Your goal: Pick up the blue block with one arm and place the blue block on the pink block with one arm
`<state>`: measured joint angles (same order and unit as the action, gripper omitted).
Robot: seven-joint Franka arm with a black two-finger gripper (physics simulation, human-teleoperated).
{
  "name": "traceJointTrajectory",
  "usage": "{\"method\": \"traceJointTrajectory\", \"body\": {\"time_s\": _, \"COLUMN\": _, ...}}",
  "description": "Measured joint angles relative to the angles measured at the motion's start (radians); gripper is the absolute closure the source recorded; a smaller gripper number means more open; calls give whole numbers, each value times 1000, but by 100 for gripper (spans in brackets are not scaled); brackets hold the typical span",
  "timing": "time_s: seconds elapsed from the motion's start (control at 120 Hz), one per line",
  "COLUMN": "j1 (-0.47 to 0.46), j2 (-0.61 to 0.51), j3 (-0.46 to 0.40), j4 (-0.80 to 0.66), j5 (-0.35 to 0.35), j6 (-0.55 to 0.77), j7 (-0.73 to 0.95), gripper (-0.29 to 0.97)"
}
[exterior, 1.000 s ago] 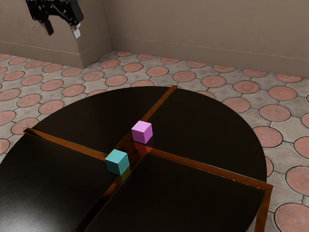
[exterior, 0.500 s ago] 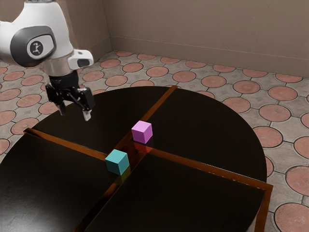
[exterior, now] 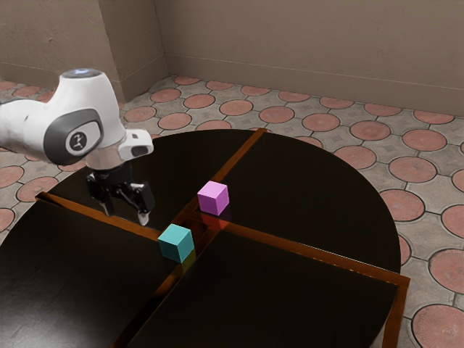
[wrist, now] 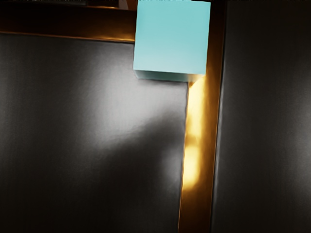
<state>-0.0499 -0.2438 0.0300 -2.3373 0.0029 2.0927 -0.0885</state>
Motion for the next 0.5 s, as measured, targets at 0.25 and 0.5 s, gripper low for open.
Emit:
{"method": "traceJointTrajectory", "body": {"time_s": 0.25, "j1": 1, "j2": 84, "j3": -1, "j4": -6, "j5": 4, "j6": 116, "j7": 34, "gripper": 0}}
{"method": "traceJointTrajectory", "body": {"time_s": 0.5, "j1": 0, "j2": 149, "j3": -17, "j4": -3, "j5": 4, "j6": 186, "j7": 62, "gripper": 0}}
